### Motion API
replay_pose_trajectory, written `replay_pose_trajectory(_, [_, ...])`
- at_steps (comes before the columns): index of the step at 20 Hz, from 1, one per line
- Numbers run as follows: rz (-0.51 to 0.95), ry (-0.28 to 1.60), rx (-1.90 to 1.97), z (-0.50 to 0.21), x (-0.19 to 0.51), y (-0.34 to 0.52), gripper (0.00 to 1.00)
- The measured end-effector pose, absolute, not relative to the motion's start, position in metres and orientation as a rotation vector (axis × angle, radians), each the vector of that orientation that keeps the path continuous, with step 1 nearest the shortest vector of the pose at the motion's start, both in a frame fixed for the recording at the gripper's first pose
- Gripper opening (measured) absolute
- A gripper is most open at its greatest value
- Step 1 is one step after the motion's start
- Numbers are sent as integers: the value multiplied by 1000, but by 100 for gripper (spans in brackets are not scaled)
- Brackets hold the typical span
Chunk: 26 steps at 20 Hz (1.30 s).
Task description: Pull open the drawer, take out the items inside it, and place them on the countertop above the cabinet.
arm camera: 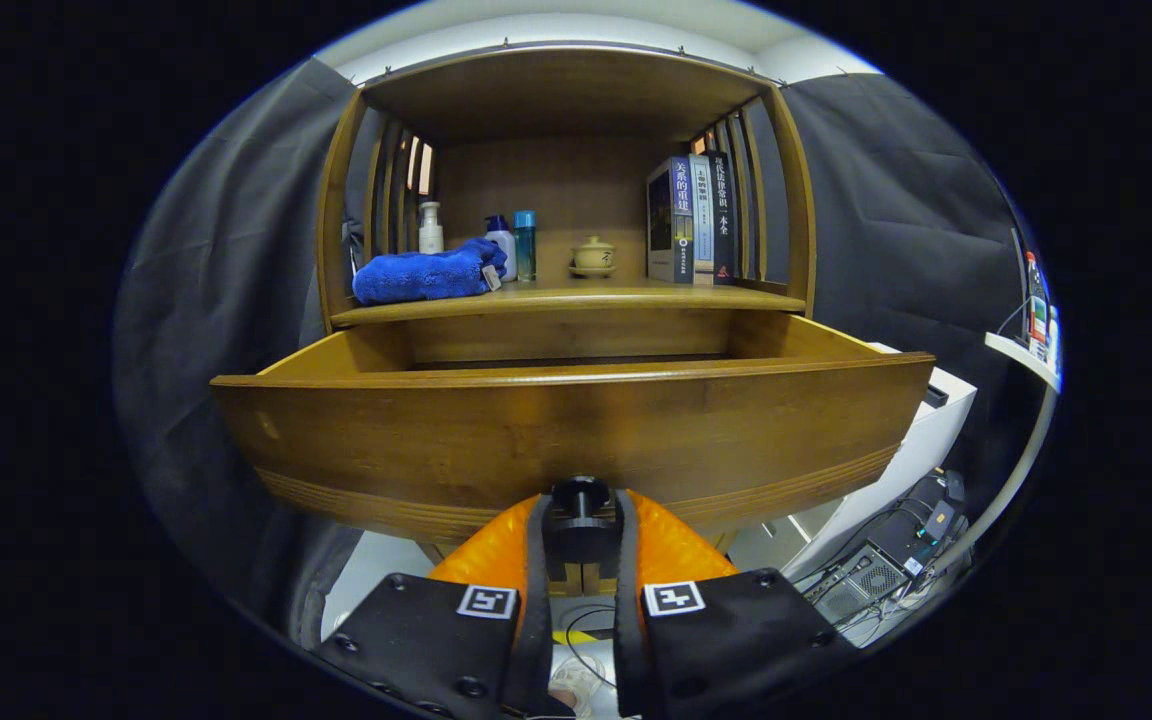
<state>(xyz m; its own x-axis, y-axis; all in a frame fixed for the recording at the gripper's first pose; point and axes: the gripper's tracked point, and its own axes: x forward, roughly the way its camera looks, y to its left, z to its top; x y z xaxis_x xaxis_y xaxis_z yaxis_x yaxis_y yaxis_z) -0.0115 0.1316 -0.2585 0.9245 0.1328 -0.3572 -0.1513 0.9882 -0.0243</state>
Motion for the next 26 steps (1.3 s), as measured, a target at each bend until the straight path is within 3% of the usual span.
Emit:
replay_pose_trajectory(17, [126, 371, -31, -262, -53, 127, 33])
replay_pose_trajectory(25, [144, 374, -25, -216, -58, 140, 93])
replay_pose_trajectory(26, [157, 368, -46, -206, -61, 139, 95])
